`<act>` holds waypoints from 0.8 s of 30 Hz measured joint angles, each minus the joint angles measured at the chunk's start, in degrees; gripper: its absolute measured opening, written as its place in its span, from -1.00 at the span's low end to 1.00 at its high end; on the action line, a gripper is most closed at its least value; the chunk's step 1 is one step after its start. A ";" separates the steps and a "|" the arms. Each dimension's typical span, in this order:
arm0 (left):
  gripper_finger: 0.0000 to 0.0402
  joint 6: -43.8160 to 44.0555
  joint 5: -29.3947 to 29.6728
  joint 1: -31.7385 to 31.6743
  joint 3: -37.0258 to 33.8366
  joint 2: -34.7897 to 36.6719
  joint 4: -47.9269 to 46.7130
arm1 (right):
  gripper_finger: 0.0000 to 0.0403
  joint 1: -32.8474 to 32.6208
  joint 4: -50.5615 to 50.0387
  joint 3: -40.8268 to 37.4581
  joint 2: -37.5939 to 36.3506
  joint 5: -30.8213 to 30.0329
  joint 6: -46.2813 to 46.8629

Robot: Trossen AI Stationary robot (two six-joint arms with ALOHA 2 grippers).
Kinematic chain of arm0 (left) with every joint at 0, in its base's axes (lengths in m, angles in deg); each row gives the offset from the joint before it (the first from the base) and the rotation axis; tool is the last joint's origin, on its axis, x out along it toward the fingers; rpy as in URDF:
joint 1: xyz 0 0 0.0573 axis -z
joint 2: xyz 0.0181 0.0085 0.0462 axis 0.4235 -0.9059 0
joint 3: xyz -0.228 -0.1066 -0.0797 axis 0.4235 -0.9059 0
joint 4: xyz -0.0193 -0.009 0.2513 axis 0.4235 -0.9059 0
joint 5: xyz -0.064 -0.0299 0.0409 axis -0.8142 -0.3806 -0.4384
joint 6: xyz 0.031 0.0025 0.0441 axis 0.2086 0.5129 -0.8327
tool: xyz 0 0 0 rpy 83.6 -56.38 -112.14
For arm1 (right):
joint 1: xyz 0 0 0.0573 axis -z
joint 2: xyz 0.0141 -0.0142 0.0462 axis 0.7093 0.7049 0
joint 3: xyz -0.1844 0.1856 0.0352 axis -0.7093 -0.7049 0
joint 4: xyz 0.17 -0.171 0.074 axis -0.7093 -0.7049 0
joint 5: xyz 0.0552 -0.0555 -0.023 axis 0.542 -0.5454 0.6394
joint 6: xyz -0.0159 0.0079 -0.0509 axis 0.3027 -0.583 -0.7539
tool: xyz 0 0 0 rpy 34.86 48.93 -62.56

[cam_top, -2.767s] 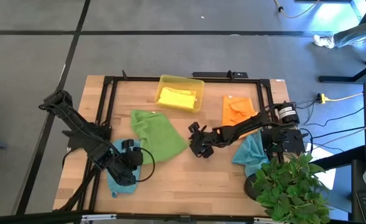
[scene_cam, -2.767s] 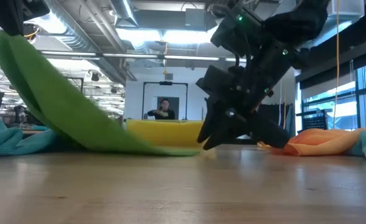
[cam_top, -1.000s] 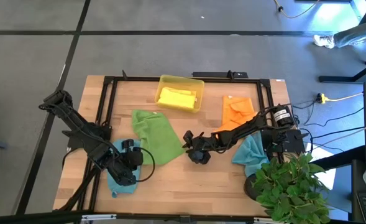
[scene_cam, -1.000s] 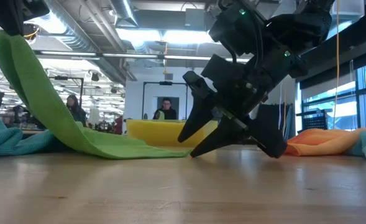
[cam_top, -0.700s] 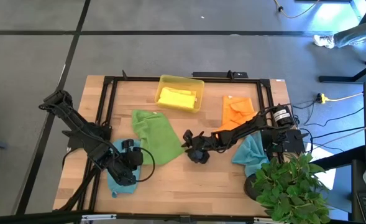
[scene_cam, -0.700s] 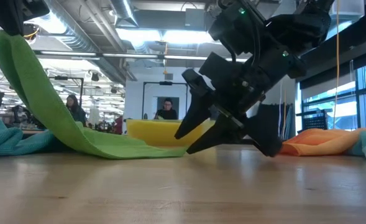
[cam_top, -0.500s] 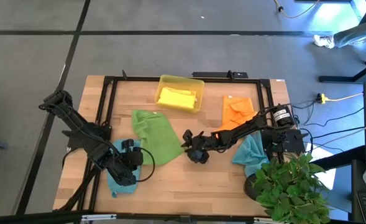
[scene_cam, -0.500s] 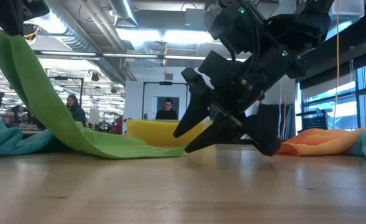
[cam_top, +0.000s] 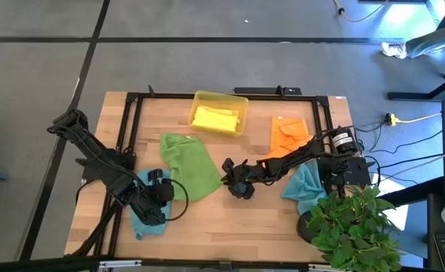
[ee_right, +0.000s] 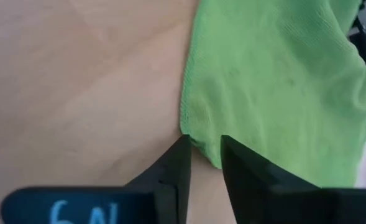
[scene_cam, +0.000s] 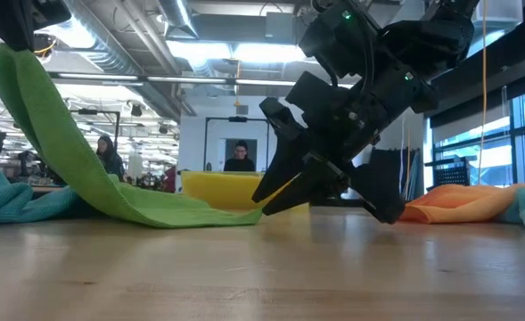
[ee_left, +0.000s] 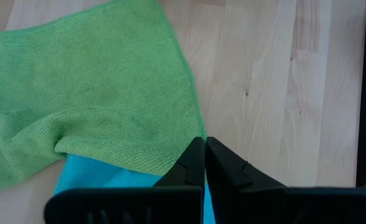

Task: Fold microfiber towels
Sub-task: Fold the green towel

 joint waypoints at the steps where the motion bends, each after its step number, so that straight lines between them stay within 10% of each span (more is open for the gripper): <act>1: -1.00 0.00 0.00 -0.02 0.00 0.00 0.00 | -0.60 0.00 -0.02 0.01 0.00 0.84 0.00; 24: -1.00 -0.43 0.00 0.00 0.00 0.00 -0.10 | -0.99 -0.28 -1.91 0.02 -3.33 -5.40 1.23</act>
